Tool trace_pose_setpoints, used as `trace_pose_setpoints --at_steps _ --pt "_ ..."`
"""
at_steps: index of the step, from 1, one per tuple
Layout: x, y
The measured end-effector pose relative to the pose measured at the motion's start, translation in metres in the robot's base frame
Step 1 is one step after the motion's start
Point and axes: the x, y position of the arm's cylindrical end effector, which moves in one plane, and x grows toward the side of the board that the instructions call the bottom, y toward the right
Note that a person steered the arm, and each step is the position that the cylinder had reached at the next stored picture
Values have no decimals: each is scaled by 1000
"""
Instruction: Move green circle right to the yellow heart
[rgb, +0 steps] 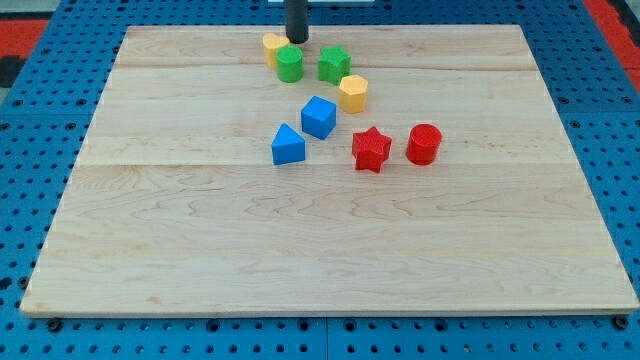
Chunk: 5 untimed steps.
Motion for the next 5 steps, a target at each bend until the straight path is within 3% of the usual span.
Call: trace_pose_setpoints --at_steps 4,5 --pt "4 -65" --pt "-22 -58"
